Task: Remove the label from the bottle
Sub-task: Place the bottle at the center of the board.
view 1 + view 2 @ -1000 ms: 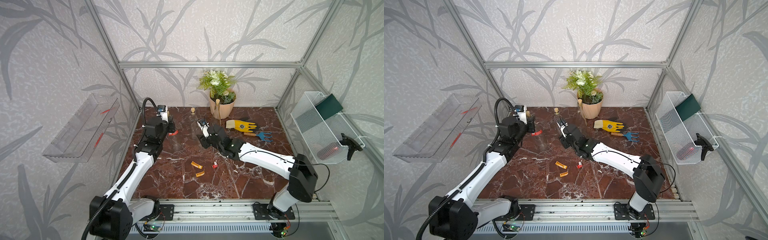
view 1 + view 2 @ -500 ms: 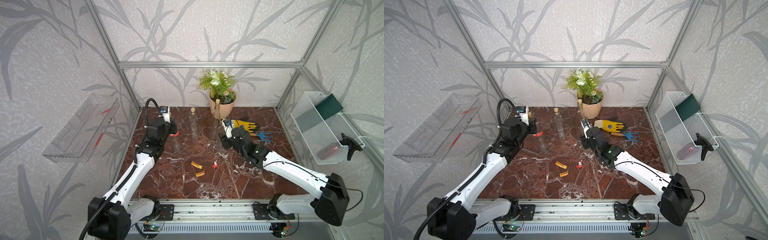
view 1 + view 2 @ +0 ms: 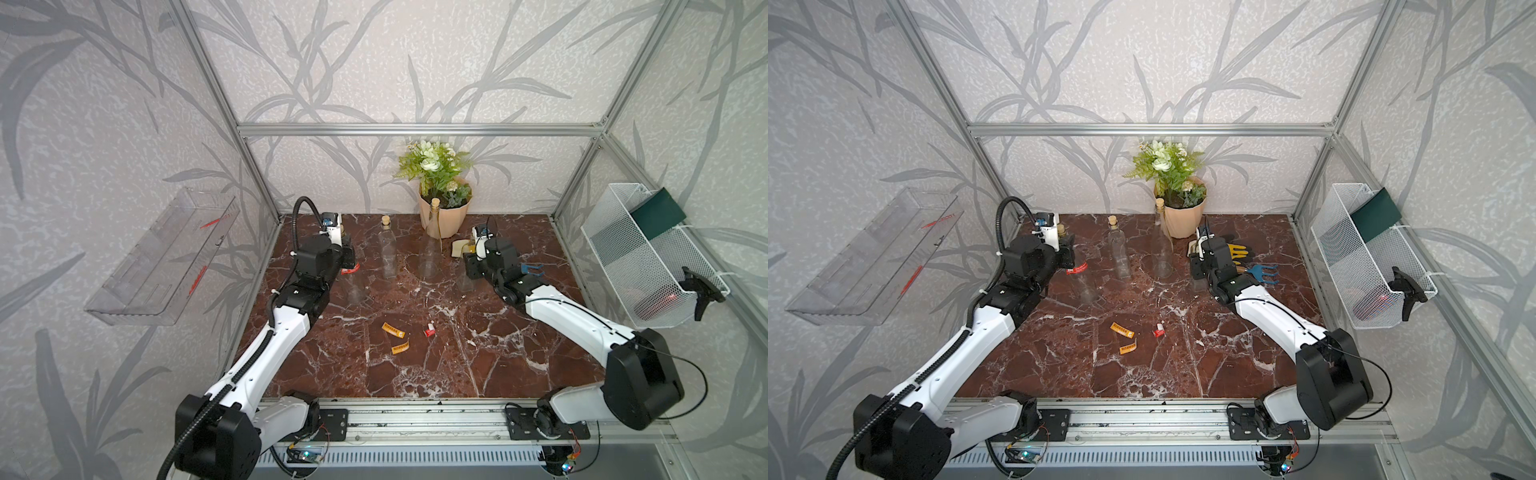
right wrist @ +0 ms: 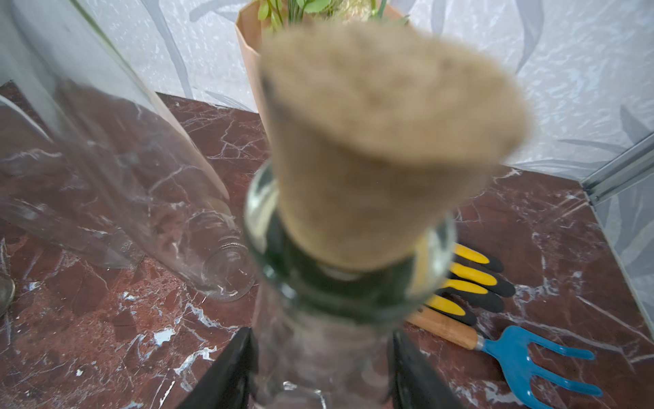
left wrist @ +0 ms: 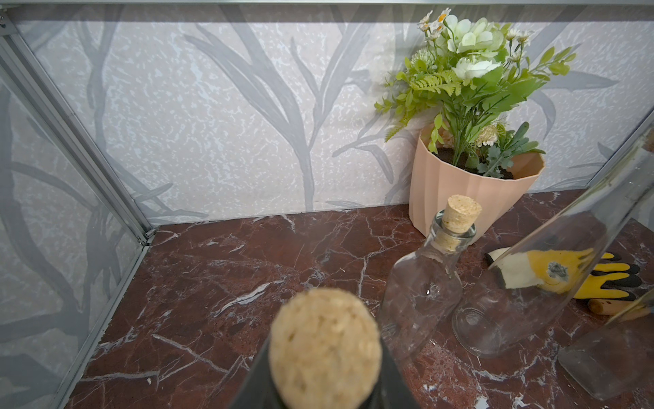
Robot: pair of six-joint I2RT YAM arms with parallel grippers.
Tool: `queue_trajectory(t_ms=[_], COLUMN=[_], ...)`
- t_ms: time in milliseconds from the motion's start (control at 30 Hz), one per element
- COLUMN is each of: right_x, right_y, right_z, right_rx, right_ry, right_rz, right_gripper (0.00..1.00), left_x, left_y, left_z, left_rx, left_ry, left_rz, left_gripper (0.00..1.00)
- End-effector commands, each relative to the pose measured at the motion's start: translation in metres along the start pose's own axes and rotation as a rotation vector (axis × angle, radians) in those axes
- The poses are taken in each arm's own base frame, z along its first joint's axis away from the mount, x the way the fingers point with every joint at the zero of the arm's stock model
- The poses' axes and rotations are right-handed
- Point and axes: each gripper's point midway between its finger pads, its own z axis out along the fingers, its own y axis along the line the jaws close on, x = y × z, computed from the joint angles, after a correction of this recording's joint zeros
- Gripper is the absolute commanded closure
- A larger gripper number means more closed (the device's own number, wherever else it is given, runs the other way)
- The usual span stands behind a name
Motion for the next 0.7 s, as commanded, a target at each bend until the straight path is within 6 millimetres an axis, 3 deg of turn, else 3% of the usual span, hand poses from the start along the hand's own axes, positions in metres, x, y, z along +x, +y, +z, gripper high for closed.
queue_trajectory(t_ms=[0,433,667], right_x=[-0.063,-0.080,-0.076], right_y=[0.006,-0.005,-0.012], right_z=[0.000,0.032,0.039], right_rx=[-0.042,0.017,0.057], right_ry=[-0.184,-0.190,-0.184], right_rz=[0.038,0.013,0.002], right_gripper=[0.64,0.64,0.64], left_x=[-0.006,-0.003,-0.001], left_y=[-0.003,-0.005,-0.005], left_z=[-0.005,-0.004,-0.003], left_rx=[0.005,0.009,0.009], left_ry=[0.005,0.011,0.013], left_rz=[-0.014,-0.004,-0.002], left_gripper=[1.00,1.00,1.00])
